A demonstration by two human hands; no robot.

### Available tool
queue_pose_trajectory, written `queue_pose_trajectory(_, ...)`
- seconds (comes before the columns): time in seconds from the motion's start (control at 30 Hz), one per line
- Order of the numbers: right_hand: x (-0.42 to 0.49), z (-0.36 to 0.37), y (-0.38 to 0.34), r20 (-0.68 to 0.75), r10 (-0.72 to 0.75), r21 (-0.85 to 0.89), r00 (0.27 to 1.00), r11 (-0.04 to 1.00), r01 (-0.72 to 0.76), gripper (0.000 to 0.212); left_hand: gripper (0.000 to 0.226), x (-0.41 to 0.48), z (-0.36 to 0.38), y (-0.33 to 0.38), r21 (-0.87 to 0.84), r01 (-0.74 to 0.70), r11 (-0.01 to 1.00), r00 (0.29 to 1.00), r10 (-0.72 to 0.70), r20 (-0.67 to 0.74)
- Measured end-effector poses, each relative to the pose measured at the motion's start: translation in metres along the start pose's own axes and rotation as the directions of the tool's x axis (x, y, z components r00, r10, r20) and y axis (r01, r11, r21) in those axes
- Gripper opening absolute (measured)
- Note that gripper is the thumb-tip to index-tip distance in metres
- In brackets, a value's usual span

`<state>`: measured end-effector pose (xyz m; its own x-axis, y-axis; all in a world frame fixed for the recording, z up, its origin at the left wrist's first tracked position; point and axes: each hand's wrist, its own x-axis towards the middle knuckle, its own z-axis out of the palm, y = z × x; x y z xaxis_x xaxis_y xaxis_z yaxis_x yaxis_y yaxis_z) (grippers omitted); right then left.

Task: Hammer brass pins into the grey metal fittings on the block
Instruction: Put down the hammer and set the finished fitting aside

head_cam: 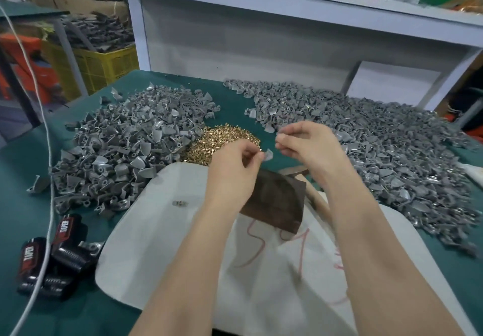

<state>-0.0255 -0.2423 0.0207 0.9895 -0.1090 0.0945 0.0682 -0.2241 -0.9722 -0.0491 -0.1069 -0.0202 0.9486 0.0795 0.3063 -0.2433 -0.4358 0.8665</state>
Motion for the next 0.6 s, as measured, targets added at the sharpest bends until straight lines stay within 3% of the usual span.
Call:
queue_pose_trajectory(0.1, -0.021, -0.014, 0.011, 0.007, 0.039, 0.051, 0.999, 0.998, -0.039, 0.012, 0.006, -0.004, 0.005, 0.000, 0.344, -0.017, 0.939, 0.995, -0.017, 0.097)
queue_pose_trajectory(0.2, -0.030, -0.012, 0.020, 0.002, 0.034, 0.077, 0.999, 0.996, -0.034, 0.009, 0.010, -0.005, 0.004, 0.000, 0.444, -0.004, 0.896, 0.995, -0.042, 0.093)
queue_pose_trajectory(0.27, -0.031, -0.007, 0.025, -0.016, -0.059, -0.148, 0.998, 0.987, 0.055, 0.007, 0.010, -0.005, 0.003, 0.001, 0.447, -0.002, 0.894, 0.992, -0.054, 0.112)
queue_pose_trajectory(0.37, -0.033, 0.001, 0.029, 0.058, -0.200, -0.530, 0.978, 0.824, 0.200, 0.007, 0.011, -0.005, 0.003, 0.003, 0.453, -0.020, 0.891, 0.991, -0.042, 0.127)
queue_pose_trajectory(0.6, -0.036, 0.010, 0.024, 0.107, -0.276, -0.742, 0.955, 0.617, 0.261, 0.012, 0.012, -0.004, 0.002, 0.002, 0.467, -0.046, 0.883, 0.989, -0.024, 0.143)
